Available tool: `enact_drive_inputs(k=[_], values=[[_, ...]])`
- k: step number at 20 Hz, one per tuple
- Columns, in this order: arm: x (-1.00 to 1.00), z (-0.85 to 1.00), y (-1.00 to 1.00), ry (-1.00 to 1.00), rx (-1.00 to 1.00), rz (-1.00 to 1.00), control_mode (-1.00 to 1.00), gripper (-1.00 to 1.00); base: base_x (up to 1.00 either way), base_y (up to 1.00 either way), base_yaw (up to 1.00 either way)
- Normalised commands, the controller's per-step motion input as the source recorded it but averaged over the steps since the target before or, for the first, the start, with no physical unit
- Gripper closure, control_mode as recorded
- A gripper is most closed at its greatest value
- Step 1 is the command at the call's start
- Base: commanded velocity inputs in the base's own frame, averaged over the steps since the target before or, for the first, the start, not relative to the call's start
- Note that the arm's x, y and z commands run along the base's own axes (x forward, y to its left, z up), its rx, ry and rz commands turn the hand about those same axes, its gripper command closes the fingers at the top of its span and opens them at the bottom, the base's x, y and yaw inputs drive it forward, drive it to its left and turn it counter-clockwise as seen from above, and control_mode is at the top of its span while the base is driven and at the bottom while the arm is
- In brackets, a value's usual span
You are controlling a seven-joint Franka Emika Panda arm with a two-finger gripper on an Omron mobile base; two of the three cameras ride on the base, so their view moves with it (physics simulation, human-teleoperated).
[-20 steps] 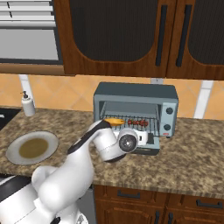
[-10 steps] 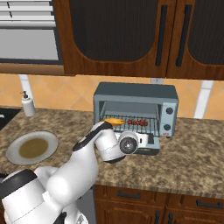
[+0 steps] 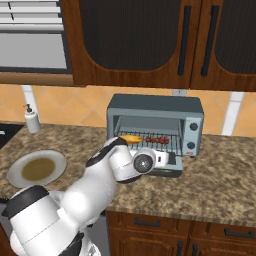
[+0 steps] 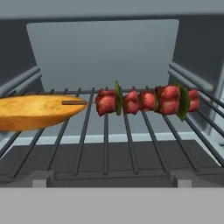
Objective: Pick up the kebab skewer and baguette bread, and place them inside the toaster oven. Close the toaster oven door and start by setting the timer.
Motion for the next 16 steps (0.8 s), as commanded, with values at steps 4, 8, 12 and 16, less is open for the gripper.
enact_drive_inputs(k=[4,8,12,16], values=[[0.17,0.0,0.0,0.0,0.0,0.0,-1.0,-1.0,0.0,0.0,0.0],[0.18,0.0,0.0,0.0,0.0,0.0,-1.0,-1.0,0.0,0.0,0.0],[0.06,-0.08,0.0,0.0,0.0,0.0,-1.0,-1.0,0.0,0.0,0.0],[0.08,-0.03,0.0,0.0,0.0,0.0,-1.0,-1.0,0.0,0.0,0.0]])
